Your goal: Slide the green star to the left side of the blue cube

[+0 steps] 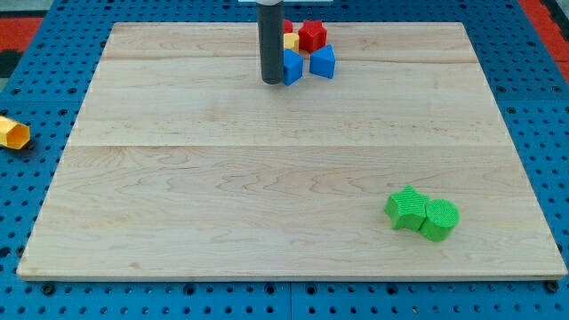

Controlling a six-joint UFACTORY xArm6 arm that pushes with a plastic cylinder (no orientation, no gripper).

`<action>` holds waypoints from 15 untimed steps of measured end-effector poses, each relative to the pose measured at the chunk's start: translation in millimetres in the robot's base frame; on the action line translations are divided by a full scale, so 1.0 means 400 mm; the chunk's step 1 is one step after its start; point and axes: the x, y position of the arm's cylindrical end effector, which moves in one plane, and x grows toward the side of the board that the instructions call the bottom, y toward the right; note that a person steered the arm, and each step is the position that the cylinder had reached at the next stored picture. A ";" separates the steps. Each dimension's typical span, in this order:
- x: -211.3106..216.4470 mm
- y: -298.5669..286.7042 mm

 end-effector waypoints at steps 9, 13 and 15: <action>0.674 0.376; 0.606 -0.165; 0.698 -0.295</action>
